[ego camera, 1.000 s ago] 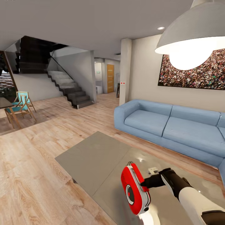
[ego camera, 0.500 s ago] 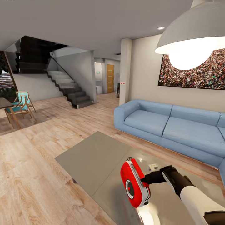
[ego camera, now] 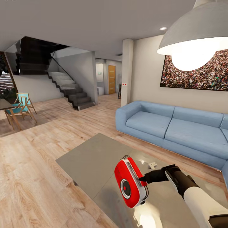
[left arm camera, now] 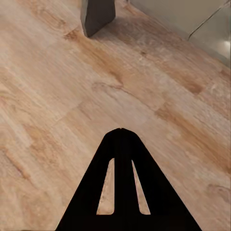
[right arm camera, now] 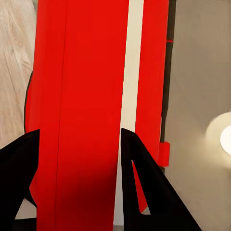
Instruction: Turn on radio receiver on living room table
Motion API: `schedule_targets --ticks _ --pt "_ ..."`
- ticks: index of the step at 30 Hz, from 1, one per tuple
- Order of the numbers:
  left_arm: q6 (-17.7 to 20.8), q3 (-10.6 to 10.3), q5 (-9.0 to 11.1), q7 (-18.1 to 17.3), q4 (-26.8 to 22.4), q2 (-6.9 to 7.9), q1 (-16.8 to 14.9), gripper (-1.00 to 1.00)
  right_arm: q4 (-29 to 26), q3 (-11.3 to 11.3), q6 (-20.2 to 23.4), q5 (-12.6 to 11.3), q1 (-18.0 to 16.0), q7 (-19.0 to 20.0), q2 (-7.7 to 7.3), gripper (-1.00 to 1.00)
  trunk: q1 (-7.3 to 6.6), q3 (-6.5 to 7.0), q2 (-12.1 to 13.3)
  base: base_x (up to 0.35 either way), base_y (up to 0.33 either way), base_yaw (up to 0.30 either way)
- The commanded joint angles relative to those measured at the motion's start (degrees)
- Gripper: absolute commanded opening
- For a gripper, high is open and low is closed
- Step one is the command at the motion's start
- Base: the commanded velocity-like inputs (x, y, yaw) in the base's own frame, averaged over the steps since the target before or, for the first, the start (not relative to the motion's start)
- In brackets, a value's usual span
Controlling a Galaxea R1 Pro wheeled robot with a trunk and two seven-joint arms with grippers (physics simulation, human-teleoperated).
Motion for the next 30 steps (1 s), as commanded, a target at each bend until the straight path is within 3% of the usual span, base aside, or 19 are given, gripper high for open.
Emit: schedule_targets --ticks 1,4,6,9,12,13,15,17,20,22,25,30 --pt "0.07 0.91 0.79 1.08 -0.98 -0.07 0.0 -1.0 -0.06 -0.09 0.11 -0.43 -0.02 0.15 0.0 -1.0 0.0 0.0 0.0 0.0 0.0 0.0" --pt "0.63 1.82 1.86 2.19 -5.5 -0.72 0.0 -1.0 -0.1 -0.02 0.11 -0.4 -0.02 0.31 -0.01 -1.0 0.0 0.0 0.0 0.0 0.0 0.0" --pt "2.35 0.9 1.99 1.46 -9.07 -1.05 0.0 -1.0 -0.11 0.04 0.08 -0.38 -0.02 0.39 -0.01 -1.0 0.0 0.0 0.0 0.0 0.0 0.0" --pt "9.34 -1.98 2.01 -2.02 -13.77 -1.2 -0.08 -1.0 -0.11 0.18 0.04 -0.43 -0.02 0.43 -0.01 -1.0 0.0 0.0 0.0 0.0 0.0 0.0" --pt "21.03 -5.58 1.91 -8.4 -21.4 -1.28 -1.15 -1.0 -0.11 0.43 0.03 -0.53 -0.02 0.45 0.06 -1.0 0.0 0.0 0.0 0.0 0.0 0.0" --pt "22.86 -6.26 1.63 -9.37 -23.29 -1.31 -1.44 -1.0 -0.11 0.47 0.03 -0.54 -0.02 0.45 0.07 -1.0 0.0 0.0 0.0 0.0 0.0 0.0" --pt "24.88 -7.77 -0.33 -10.46 -25.66 -1.43 -2.19 -1.0 -0.11 0.5 0.02 -0.55 -0.02 0.49 0.07 -1.0 0.0 0.0 0.0 0.0 0.0 0.0" --pt "26.59 -9.74 -3.92 -10.97 -26.52 -2.14 -3.09 -1.0 -0.11 0.47 0.02 -0.55 -0.02 1.24 0.08 -1.0 0.0 0.0 0.0 0.0 0.0 0.0" --pt "30.5 -11.09 -9.19 -11.23 -27.05 -4.94 -4.56 -1.0 -0.11 0.45 0.02 -0.47 -0.02 4.31 0.08 -1.0 0.0 0.0 0.0 0.0 0.0 0.0" --pt "32.05 -11.37 -11.33 -11.28 -27.82 -6.56 -5.29 -1.0 -0.11 0.44 0.02 -0.41 -0.02 5.51 0.08 -1.0 0.0 0.0 0.0 0.0 0.0 0.0" --pt "32.96 -11.61 -12.38 -11.47 -28.9 -7.85 -6.7 -1.0 -0.06 0.49 0.02 -0.39 -0.02 6.07 0.08 -1.0 0.0 0.0 0.0 0.0 0.0 0.0" --pt "33.33 -11.79 -12.86 -15.41 -29.05 -7.85 -9.54 -1.0 -0.03 0.58 -0.03 -0.31 -0.02 6.24 0.08 -1.0 0.0 0.0 0.0 0.0 0.0 0.0"
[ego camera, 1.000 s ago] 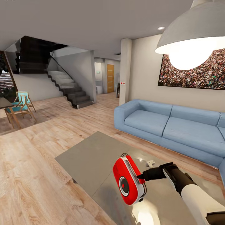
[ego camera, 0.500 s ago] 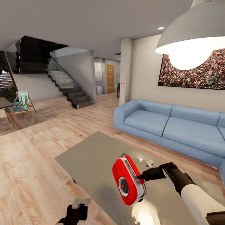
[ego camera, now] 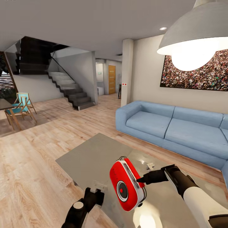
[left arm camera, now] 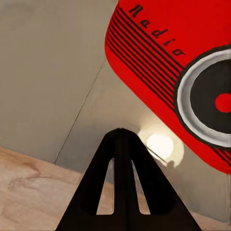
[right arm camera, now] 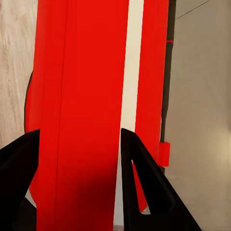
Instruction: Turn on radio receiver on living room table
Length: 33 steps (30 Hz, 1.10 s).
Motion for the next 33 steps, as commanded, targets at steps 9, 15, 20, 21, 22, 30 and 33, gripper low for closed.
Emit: schedule_targets --ticks 9,15,20,21,22,30,33 --pt "0.14 -3.71 0.07 -5.08 0.72 0.0 -3.78 -1.0 0.05 -0.08 -1.19 -0.39 -0.01 0.19 0.08 -1.0 0.0 0.0 0.0 0.0 0.0 0.0" --pt "-0.02 -5.8 -0.2 -12.54 4.47 0.0 -4.43 -1.0 0.1 -0.08 -1.28 -0.44 -0.01 3.31 0.09 -1.0 0.0 0.0 0.0 0.0 0.0 0.0" --pt "-0.04 -5.99 -0.25 -16.36 5.27 0.0 -4.49 -1.0 0.14 0.0 -1.28 -0.39 -0.01 7.7 0.09 -1.0 0.0 0.0 0.0 0.0 0.0 0.0" --pt "-0.07 -6.0 -0.28 -16.73 5.59 0.0 -4.47 -1.0 0.14 0.0 -1.28 -0.38 -0.01 8.15 0.09 -1.0 0.0 0.0 0.0 0.0 0.0 0.0" --pt "-0.09 -5.97 -0.31 -16.97 5.86 0.0 -4.5 -1.0 0.14 0.01 -1.3 -0.37 -0.01 8.44 0.1 -1.0 0.0 0.0 0.0 0.0 0.0 0.0" --pt "-0.15 -5.93 -0.38 -17.37 6.57 0.0 -4.47 -1.0 0.14 0.01 -1.3 -0.36 -0.01 8.98 0.1 -1.0 0.0 0.0 0.0 0.0 0.0 0.0" --pt "-0.23 -5.91 -1.21 -17.34 6.75 0.0 -4.5 -1.0 0.14 0.01 -1.32 -0.36 -0.01 9.07 0.1 -1.0 0.0 0.0 0.0 0.0 0.0 0.0"
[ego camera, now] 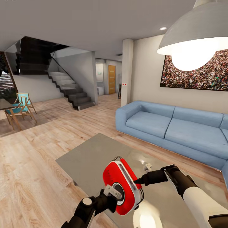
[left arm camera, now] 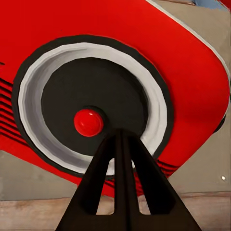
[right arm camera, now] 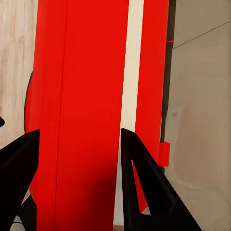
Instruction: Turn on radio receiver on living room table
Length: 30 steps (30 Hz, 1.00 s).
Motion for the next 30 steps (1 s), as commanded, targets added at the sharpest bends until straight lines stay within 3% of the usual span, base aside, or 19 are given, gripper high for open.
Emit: schedule_targets --ticks 1,2,4,7,9,13,23,30 --pt "-0.03 0.11 -1.04 0.08 0.19 0.0 -0.01 -1.0 -0.04 -0.11 0.16 -0.35 -0.01 0.07 0.01 -1.0 0.0 0.0 0.0 0.0 0.0 0.0" --pt "-0.06 0.42 -3.93 0.34 0.59 0.0 -0.03 -1.0 -0.04 -0.11 0.16 -0.35 -0.01 0.09 0.01 -1.0 0.0 0.0 0.0 0.0 0.0 0.0" --pt "-0.12 1.29 -6.32 0.47 0.87 0.0 -0.03 -1.0 -0.04 -0.11 0.14 -0.35 -0.01 0.15 0.01 -1.0 0.0 0.0 0.0 0.0 0.0 0.0" --pt "-0.29 2.33 -7.68 0.51 1.65 0.0 -0.04 -1.0 -0.06 -0.04 0.13 -0.41 -0.01 0.53 0.01 -1.0 0.0 0.0 0.0 0.0 0.0 0.0" --pt "-0.39 2.61 -8.09 0.48 2.01 0.0 -0.08 -1.0 -0.08 1.69 0.12 -0.37 -0.01 3.14 0.01 -1.0 0.0 0.0 0.0 0.0 0.0 0.0" --pt "-0.43 2.69 -7.95 0.4 1.94 0.0 -0.19 -1.0 -0.04 3.62 0.11 -0.29 -0.01 4.69 0.01 -1.0 0.0 0.0 0.0 0.0 0.0 0.0" --pt "-0.3 2.55 -7.46 0.14 2.29 0.0 -2.41 -1.0 -0.04 3.93 0.06 -0.28 -0.01 4.85 0.01 -1.0 0.0 0.0 0.0 0.0 0.0 0.0" --pt "-0.53 2.3 -6.01 -3.02 5.96 0.0 -2.63 -1.0 -0.04 3.93 0.08 -0.31 -0.01 4.68 0.01 -1.0 0.0 0.0 0.0 0.0 0.0 0.0"
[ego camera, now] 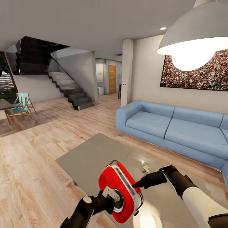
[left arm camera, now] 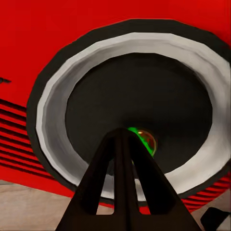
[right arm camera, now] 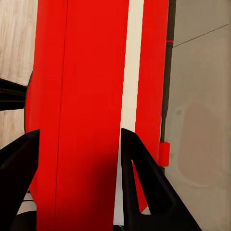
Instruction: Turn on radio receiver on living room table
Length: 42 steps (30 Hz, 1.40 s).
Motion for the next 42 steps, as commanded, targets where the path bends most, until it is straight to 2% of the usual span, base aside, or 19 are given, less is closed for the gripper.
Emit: schedule_targets --ticks 1,14,16,18,20,23,25,26,30,33,37,40,42 --pt "-0.06 -0.01 0.05 -0.11 0.25 0.0 -0.02 -1.0 -0.04 -0.13 0.18 -0.33 -0.01 -0.03 0.01 -1.0 0.0 0.0 0.0 0.0 0.0 0.0" --pt "-0.16 -0.03 0.04 -0.25 0.59 0.0 -0.14 -1.0 -0.04 -0.38 0.25 -0.54 -0.01 -0.61 0.09 -1.0 0.0 0.0 0.0 0.0 0.0 0.0" --pt "-0.16 0.0 -0.04 -0.06 0.55 0.0 -0.19 -1.0 -0.04 -0.43 0.26 -0.57 -0.01 -2.25 0.09 -1.0 0.0 0.0 0.0 0.0 0.0 0.0" --pt "-0.18 0.22 -0.16 0.18 0.33 0.0 -0.2 -1.0 -0.04 -0.5 0.23 -0.54 -0.01 -5.7 0.09 -1.0 0.0 0.0 0.0 0.0 0.0 0.0" --pt "-0.22 1.54 -0.19 0.73 0.12 0.0 -0.26 -1.0 -0.04 -0.54 0.2 -0.53 -0.01 -9.97 0.1 -1.0 0.0 0.0 0.0 0.0 0.0 0.0" --pt "-0.75 6.15 -0.24 2.65 0.12 0.0 -0.29 -1.0 -0.04 -0.55 0.2 -0.53 -0.01 -16.24 0.1 -1.0 0.0 0.0 0.0 0.0 0.0 0.0" --pt "-1.64 10.23 -0.28 3.98 0.14 0.0 -0.28 -1.0 -0.04 -0.55 0.2 -0.53 -0.01 -19.31 0.18 -1.0 0.0 0.0 0.0 0.0 0.0 0.0" --pt "-1.82 11.39 -0.29 4.25 0.14 0.0 -0.26 -1.0 -0.04 -0.55 0.2 -0.53 -0.01 -19.83 0.2 -1.0 0.0 0.0 0.0 0.0 0.0 0.0" --pt "-2.51 20.18 -0.41 5.25 0.29 0.0 -0.24 -1.0 -0.04 -0.61 0.22 -0.54 -0.01 -22.07 0.26 -1.0 0.0 0.0 0.0 0.0 0.0 0.0" --pt "-3.74 24.47 -0.47 5.43 0.74 0.0 -0.22 -1.0 -0.04 -0.64 0.21 -0.54 -0.01 -23.24 0.27 -1.0 0.0 0.0 0.0 0.0 0.0 0.0" --pt "-5.45 29.92 -0.34 5.64 3.73 0.0 -0.15 -1.0 -0.04 -0.64 0.27 -0.59 -0.01 -24.44 0.27 -1.0 0.0 0.0 0.0 0.0 0.0 0.0" --pt "-5.9 36.23 -0.24 5.77 4.85 0.3 -0.13 -1.0 -0.04 -0.64 0.29 -0.72 -0.01 -25.7 0.27 -1.0 0.0 0.0 0.0 0.0 0.0 0.0" --pt "-6.95 39.32 -0.22 5.72 5.33 0.54 -0.13 -1.0 -0.04 -0.64 0.29 -0.79 -0.01 -27.53 0.28 -1.0 0.0 0.0 0.0 0.0 0.0 0.0"
